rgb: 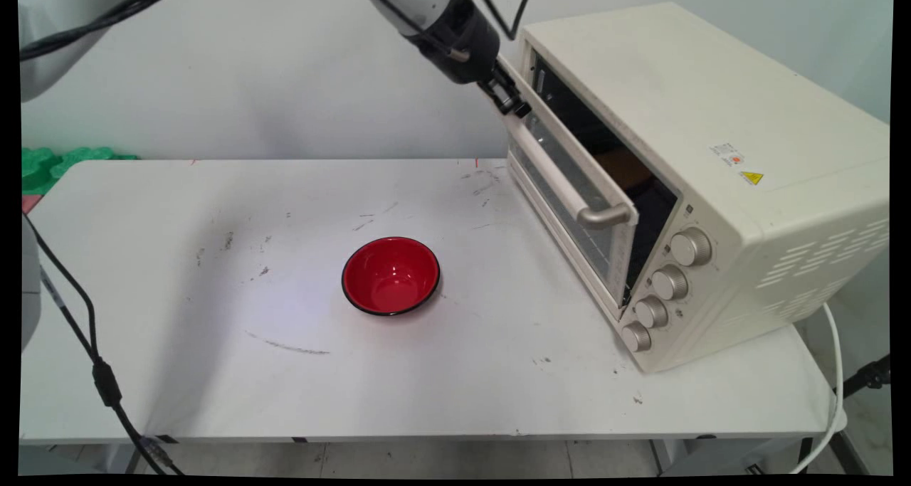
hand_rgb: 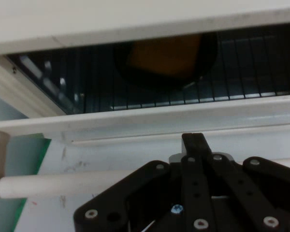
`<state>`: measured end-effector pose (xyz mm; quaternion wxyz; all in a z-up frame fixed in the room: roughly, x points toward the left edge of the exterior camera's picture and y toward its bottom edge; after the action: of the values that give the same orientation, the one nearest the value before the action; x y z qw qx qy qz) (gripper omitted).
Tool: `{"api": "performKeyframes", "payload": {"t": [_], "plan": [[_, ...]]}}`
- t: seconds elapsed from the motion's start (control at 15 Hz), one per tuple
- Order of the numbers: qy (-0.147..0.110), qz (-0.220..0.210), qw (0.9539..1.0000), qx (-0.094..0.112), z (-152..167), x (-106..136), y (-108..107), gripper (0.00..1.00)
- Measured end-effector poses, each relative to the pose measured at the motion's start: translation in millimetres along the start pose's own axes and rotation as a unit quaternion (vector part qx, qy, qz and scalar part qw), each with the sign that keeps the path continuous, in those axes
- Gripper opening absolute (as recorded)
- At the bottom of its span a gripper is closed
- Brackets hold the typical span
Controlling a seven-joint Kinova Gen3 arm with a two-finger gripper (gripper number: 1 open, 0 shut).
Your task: Open the oven
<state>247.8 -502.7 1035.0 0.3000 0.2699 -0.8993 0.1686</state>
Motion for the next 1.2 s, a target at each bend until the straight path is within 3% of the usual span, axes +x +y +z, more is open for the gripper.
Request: {"api": "performKeyframes", "payload": {"t": [0.73, 1.2], "plan": [[0.012, 0.019, 0.9991, -0.035, -15, -65, 4, 0.0], [0.019, 0.036, 0.9985, -0.037, -19, -106, 3, 0.0]]}}
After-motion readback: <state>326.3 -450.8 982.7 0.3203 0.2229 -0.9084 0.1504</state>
